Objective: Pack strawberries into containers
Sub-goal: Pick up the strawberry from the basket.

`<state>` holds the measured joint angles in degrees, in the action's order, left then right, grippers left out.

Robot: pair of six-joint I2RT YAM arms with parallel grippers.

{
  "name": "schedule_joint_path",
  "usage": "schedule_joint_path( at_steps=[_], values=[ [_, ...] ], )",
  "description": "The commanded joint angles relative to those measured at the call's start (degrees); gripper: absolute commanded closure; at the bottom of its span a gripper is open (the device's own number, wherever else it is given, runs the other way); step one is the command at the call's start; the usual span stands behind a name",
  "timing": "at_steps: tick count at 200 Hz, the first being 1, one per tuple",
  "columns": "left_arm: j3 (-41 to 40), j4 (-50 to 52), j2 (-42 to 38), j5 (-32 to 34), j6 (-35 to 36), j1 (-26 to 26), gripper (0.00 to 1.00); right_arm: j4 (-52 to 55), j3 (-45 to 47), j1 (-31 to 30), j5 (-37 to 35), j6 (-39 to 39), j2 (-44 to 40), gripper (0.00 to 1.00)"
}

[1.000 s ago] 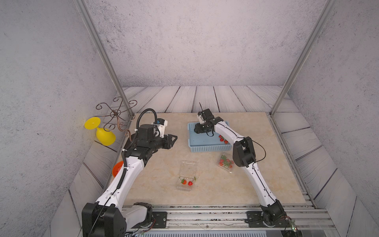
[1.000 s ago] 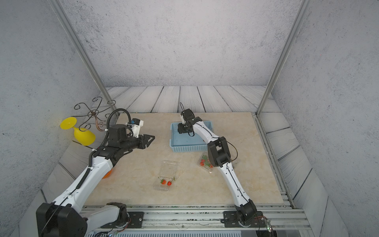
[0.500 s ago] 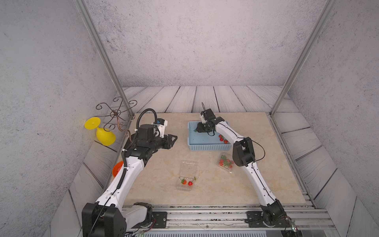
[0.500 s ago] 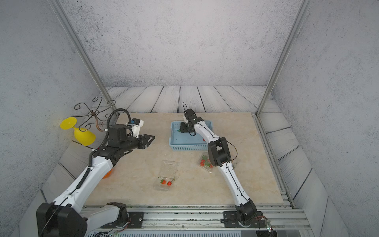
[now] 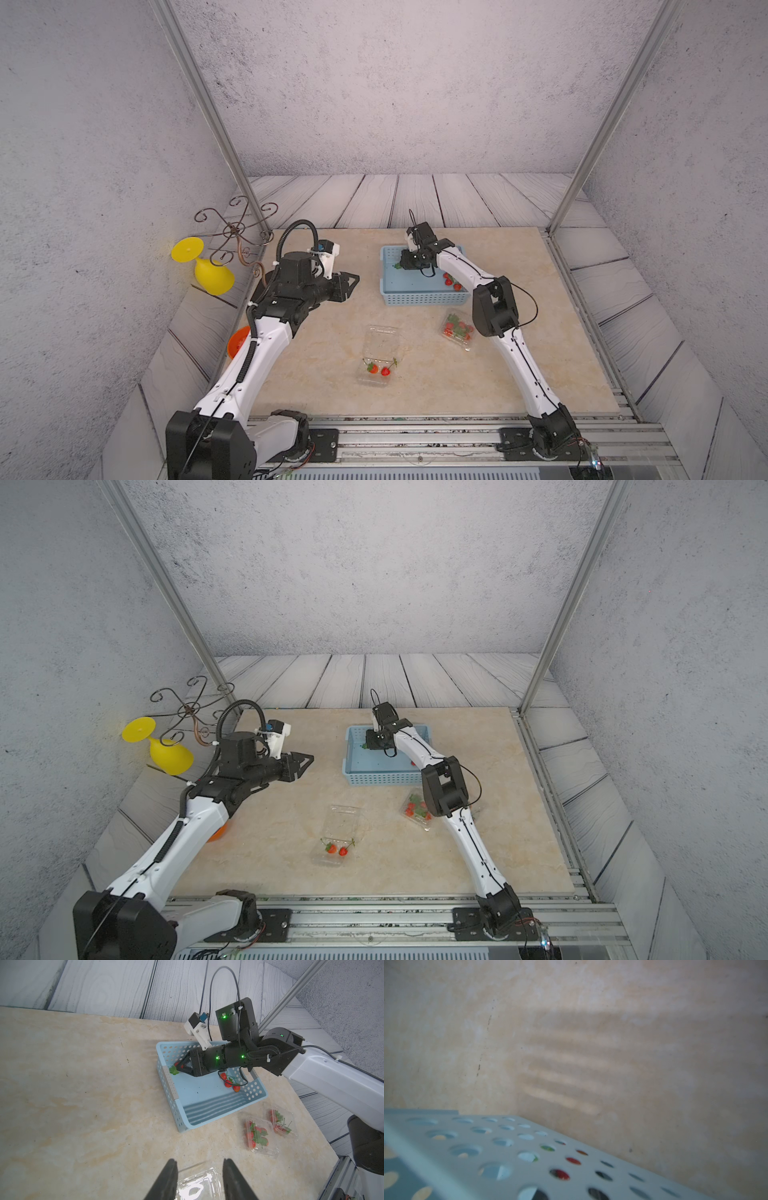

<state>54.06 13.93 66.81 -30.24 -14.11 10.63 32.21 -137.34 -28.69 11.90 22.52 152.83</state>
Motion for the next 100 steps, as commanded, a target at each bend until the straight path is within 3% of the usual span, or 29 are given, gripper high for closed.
schedule_joint_path(
  at_steps=[1, 100],
  values=[
    [-0.15, -0.57, -0.18, -0.28, 1.00, 0.00, 0.60, -0.02, 6.09, 0.16, 0.01, -0.33, -6.17, 0.76],
    [-0.15, -0.52, -0.71, -0.32, 0.92, 0.00, 0.60, -5.54, 31.60, 0.51, -1.88, -3.31, -27.95, 0.79]
  ],
)
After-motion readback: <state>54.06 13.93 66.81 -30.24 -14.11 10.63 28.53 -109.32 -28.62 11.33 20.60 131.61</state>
